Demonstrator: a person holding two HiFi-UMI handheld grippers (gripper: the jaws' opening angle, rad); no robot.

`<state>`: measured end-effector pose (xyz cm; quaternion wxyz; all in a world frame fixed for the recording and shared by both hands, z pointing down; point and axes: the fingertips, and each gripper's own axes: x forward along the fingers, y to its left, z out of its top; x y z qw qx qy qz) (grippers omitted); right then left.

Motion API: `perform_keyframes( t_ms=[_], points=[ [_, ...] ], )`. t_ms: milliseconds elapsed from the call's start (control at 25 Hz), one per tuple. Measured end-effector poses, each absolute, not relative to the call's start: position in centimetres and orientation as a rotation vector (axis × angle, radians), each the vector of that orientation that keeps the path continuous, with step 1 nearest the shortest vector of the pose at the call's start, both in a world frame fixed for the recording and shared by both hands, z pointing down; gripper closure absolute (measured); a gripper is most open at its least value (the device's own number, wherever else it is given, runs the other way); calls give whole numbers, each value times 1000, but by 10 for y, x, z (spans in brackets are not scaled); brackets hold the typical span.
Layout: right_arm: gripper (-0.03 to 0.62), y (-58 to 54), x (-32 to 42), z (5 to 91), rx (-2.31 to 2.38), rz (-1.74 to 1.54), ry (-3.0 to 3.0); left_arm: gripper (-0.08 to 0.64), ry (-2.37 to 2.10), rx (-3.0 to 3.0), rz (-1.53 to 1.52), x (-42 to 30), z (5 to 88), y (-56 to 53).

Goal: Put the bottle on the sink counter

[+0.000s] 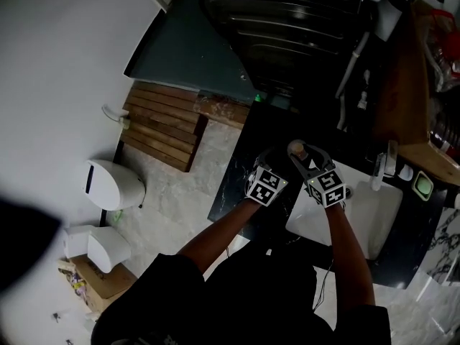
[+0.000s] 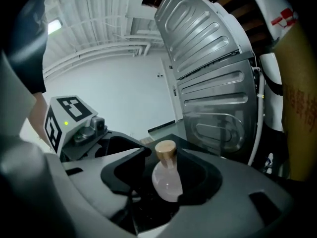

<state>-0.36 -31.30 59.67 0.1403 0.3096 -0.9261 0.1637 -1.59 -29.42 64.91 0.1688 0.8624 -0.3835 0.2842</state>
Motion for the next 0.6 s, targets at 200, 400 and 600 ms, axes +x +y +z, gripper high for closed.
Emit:
perform_keyframes(
  t_ms=[200,400,600],
  points=[
    [385,-291,6,589,984,353,-2579,150,-1060,2498,775,-26,626,-272],
    [385,-270,12,581,1054,352,-2534,150,-1062,2524,655,-31,597,-250],
    [385,-225,9,548,1220,503,-2570,150,-1081,2515,531,-52,569,-214]
  ],
)
